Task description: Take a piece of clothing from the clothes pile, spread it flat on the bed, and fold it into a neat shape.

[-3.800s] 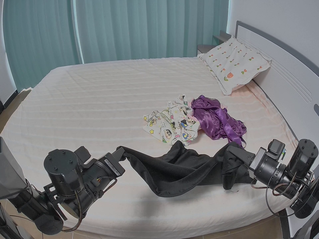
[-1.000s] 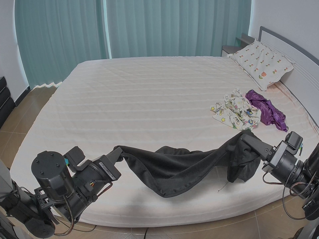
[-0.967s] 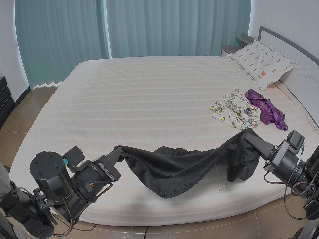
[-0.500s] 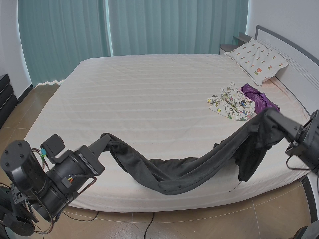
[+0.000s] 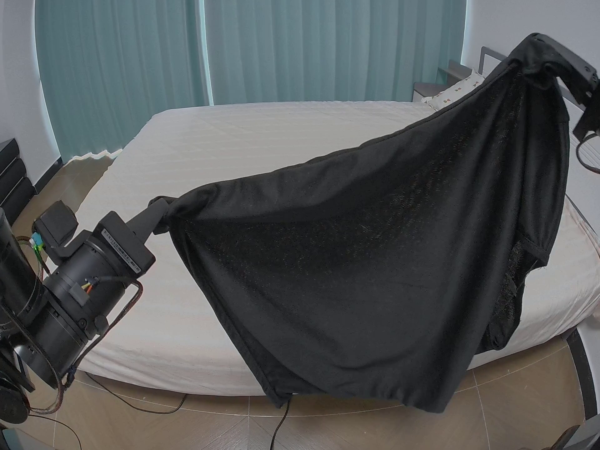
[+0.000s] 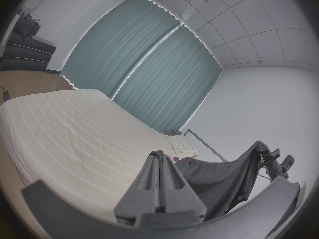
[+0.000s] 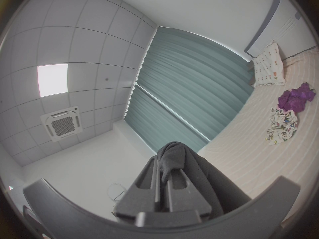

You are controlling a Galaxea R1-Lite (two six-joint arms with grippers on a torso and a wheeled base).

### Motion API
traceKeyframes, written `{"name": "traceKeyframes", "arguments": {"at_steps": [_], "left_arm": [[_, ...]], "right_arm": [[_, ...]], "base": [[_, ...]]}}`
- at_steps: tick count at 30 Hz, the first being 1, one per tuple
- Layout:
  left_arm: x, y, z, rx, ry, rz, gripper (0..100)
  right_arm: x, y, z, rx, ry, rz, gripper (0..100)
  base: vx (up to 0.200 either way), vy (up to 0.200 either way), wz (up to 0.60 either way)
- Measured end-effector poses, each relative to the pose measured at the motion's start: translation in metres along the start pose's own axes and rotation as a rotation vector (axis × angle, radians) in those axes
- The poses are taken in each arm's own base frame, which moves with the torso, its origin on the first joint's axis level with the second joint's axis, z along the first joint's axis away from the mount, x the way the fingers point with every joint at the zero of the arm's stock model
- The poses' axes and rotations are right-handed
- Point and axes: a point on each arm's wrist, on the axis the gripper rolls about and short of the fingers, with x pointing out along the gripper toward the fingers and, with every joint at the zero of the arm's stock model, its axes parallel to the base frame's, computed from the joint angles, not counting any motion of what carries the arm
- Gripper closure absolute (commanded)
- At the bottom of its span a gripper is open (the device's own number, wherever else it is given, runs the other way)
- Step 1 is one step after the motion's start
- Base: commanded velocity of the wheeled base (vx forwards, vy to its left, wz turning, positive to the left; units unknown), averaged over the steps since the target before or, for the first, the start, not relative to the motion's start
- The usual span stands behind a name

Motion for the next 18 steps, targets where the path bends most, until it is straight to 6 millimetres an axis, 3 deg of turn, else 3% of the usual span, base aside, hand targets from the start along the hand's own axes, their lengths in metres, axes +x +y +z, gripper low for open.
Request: {"name": "traceKeyframes", "arguments": {"at_steps": [8, 12, 18], "left_arm": [[0.013, 0.004, 0.004, 0.009, -0.023, 0.051, 100], [0.03, 0.007, 0.004, 0.015, -0.018, 0.069, 100], [0.057, 0.014, 0.004, 0.024, -0.017, 0.102, 100]], "right_arm": [[0.039, -0.067, -0.016, 0.02, 0.069, -0.179, 100], [0.053, -0.097, -0.026, 0.026, 0.083, -0.226, 100], [0.068, -0.125, -0.038, 0.027, 0.089, -0.245, 100]], "base": [[0.0, 0.0, 0.0], [0.2, 0.0, 0.0], [0.2, 0.0, 0.0]]}}
